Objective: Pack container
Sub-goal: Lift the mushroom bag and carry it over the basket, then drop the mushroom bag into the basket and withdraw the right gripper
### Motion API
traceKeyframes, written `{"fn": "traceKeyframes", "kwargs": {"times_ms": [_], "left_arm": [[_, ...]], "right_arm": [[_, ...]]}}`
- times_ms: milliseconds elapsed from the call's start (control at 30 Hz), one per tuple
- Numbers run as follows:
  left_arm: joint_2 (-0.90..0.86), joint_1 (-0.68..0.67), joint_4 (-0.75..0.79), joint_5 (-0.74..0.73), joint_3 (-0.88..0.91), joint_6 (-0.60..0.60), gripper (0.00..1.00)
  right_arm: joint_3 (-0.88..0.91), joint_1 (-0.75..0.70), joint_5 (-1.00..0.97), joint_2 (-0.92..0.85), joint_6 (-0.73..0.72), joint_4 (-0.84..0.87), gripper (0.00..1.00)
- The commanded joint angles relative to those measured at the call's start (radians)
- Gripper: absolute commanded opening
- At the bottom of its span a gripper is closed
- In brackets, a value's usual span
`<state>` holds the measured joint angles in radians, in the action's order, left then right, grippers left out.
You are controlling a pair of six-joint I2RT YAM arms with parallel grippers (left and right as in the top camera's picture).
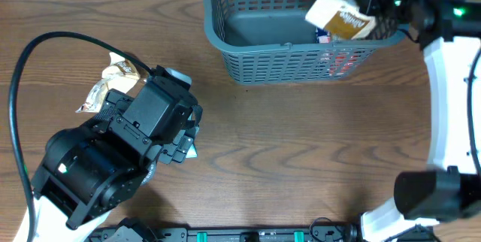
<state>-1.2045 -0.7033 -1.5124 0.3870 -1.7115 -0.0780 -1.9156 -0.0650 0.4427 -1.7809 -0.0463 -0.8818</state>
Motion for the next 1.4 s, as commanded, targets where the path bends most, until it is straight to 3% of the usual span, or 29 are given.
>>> {"fn": "traceKeyframes", "kwargs": {"times_ms": [0, 167, 267, 367, 467, 767, 933, 1067, 1233, 1367], "left_arm": [[-0.004, 0.0, -0.001, -0.009, 0.0, -0.009, 0.99], [-0.004, 0.0, -0.001, -0.009, 0.0, -0.009, 0.99], [-0.004, 0.0, -0.001, -0.009, 0.0, -0.009, 0.99], [-0.004, 0.0, -0.001, -0.01, 0.0, -0.009, 0.99], [-0.004, 0.0, -0.001, -0.01, 0.0, -0.009, 0.99], [-0.004, 0.0, -0.001, -0.01, 0.0, -0.009, 0.99], [-0.004, 0.0, 0.004, -0.01, 0.0, -0.009, 0.99], [-0.004, 0.0, 0.037, -0.064, 0.0, -0.009, 0.99], [-0.004, 0.0, 0.082, -0.147, 0.0, -0.009, 0.99], [-0.004, 0.0, 0.086, -0.179, 0.0, -0.009, 0.99]], "right_arm": [[-0.001, 0.016, -0.009, -0.04, 0.072, -0.013, 0.04], [-0.001, 0.031, -0.01, -0.078, 0.112, -0.025, 0.09], [-0.001, 0.041, -0.028, -0.078, 0.115, -0.022, 0.22], [-0.001, 0.05, -0.035, -0.078, 0.115, -0.016, 0.43], [-0.001, 0.053, -0.035, -0.078, 0.114, -0.02, 0.51], [-0.012, 0.051, -0.054, -0.077, 0.082, -0.021, 0.67], [-0.111, 0.051, -0.053, -0.077, 0.039, -0.037, 0.77], [-0.266, 0.049, -0.05, -0.077, 0.039, -0.069, 0.99], [-0.521, 0.003, -0.061, -0.077, 0.023, -0.096, 0.99], [-0.667, -0.084, -0.2, -0.077, -0.07, -0.106, 0.99]]}}
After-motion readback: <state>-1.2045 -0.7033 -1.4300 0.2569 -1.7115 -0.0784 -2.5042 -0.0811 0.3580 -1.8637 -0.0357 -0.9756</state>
